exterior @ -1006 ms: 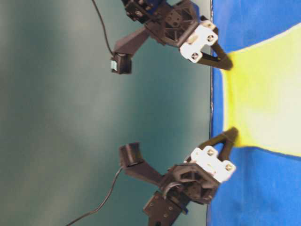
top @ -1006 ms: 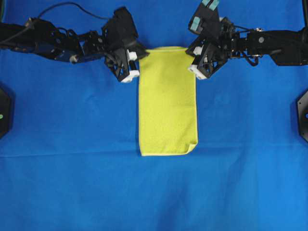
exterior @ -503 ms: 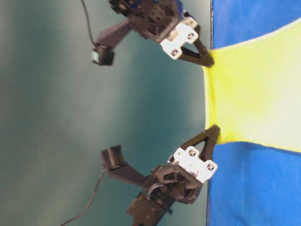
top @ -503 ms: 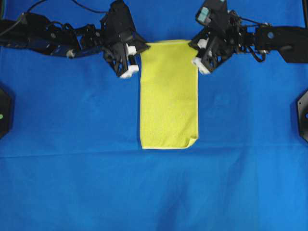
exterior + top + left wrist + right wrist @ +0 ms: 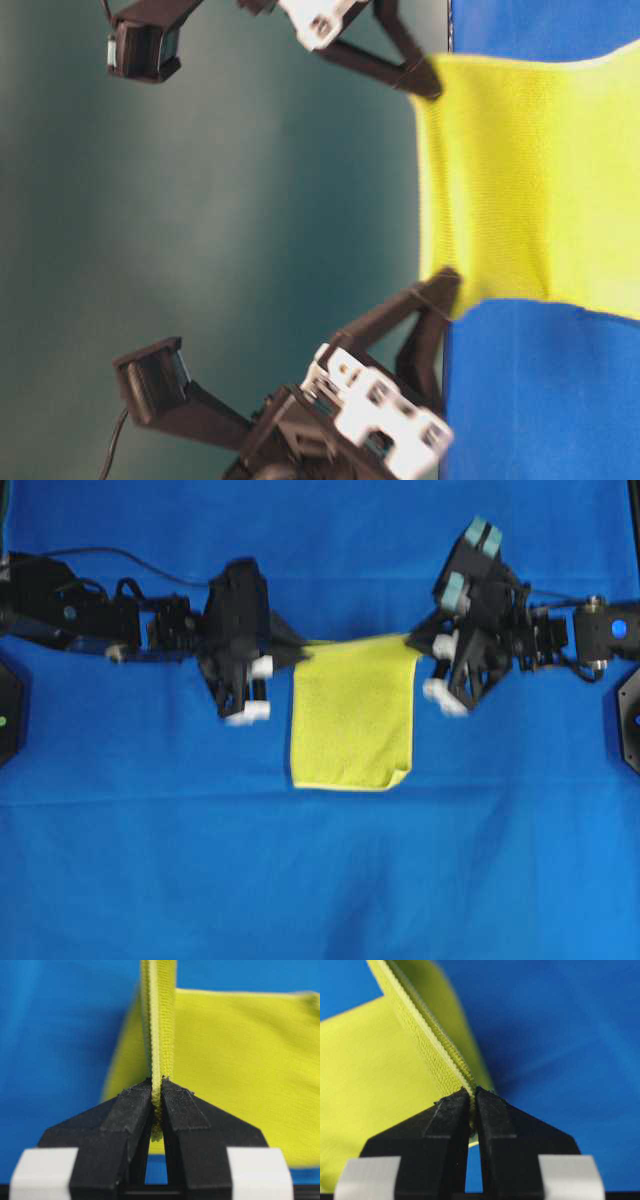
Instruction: Fold the yellow towel.
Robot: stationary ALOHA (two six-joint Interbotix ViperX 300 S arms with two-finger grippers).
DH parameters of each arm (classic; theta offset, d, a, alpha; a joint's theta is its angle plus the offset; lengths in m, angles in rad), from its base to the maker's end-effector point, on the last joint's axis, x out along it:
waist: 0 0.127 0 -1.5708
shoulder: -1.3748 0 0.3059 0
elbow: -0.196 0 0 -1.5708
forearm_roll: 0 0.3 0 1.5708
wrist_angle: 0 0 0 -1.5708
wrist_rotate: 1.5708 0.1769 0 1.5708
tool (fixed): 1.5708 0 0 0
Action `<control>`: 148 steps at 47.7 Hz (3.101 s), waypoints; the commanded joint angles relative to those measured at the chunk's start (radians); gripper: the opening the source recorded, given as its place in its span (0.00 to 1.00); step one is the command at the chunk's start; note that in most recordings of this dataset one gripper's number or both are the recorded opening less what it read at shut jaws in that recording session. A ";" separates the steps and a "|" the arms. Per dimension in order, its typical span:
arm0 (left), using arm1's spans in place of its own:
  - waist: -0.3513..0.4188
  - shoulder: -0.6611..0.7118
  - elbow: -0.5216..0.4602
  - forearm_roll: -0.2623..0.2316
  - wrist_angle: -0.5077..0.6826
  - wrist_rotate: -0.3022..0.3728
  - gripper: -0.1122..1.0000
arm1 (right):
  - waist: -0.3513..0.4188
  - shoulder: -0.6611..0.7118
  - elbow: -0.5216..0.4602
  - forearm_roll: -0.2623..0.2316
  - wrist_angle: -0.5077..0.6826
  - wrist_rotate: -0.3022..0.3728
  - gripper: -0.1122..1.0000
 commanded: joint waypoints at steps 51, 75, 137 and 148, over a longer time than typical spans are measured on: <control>-0.276 0.164 0.008 0.000 -0.196 -0.083 0.21 | 0.221 0.215 -0.008 0.002 -0.144 0.225 0.22; -0.281 0.003 0.009 0.000 -0.071 -0.081 0.65 | 0.328 0.067 -0.072 -0.008 0.061 0.222 0.61; -0.172 -1.167 0.581 0.000 0.061 -0.078 0.65 | 0.368 -0.948 0.359 -0.344 0.279 0.258 0.61; -0.127 -1.252 0.653 0.000 0.060 -0.083 0.65 | 0.364 -0.994 0.448 -0.396 0.265 0.339 0.61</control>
